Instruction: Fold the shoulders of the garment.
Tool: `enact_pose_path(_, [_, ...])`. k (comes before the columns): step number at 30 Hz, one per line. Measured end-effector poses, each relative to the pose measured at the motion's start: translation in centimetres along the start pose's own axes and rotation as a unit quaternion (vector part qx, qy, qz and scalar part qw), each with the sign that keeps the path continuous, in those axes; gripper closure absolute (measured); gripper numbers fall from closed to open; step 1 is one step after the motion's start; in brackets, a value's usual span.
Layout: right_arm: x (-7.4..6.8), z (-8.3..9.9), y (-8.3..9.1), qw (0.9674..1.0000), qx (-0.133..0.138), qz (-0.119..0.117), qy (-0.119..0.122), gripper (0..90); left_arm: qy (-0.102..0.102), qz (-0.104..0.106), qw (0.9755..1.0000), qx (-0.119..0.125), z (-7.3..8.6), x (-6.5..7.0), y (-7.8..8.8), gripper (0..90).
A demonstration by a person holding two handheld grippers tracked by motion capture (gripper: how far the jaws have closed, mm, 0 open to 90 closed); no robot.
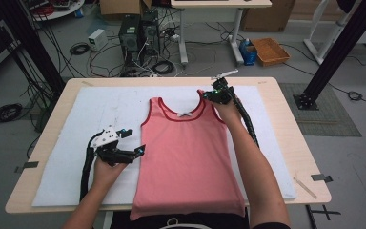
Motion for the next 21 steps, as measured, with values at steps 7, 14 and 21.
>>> enact_pose_path(7, [-2.0, 0.9, 3.4, 0.9993, 0.027, -0.023, 0.009, 83.5, -0.001, -0.001, 1.0, 0.0, 0.0, 0.0, 0.0, 15.1])
enact_pose_path(14, [-4.9, 4.4, 5.9, 0.9972, 0.041, -0.055, 0.029, 83.5, -0.001, -0.003, 1.0, -0.001, 0.0, 0.0, 0.0, 15.1])
enact_pose_path(21, [-6.9, 7.0, 6.5, 0.9958, 0.047, -0.069, 0.036, 83.4, -0.002, -0.006, 1.0, -0.002, 0.0, 0.0, 0.0, 15.1])
Point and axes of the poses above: each handheld gripper's, and its own axes: y roughly backward along the jaws, z roughly out of its underside, x roughly to its right, the point moved 5 cm from there along -y, roughly forward along the jaws, and after that the axes turned 2 degrees about -x, right-handed, at the moved point
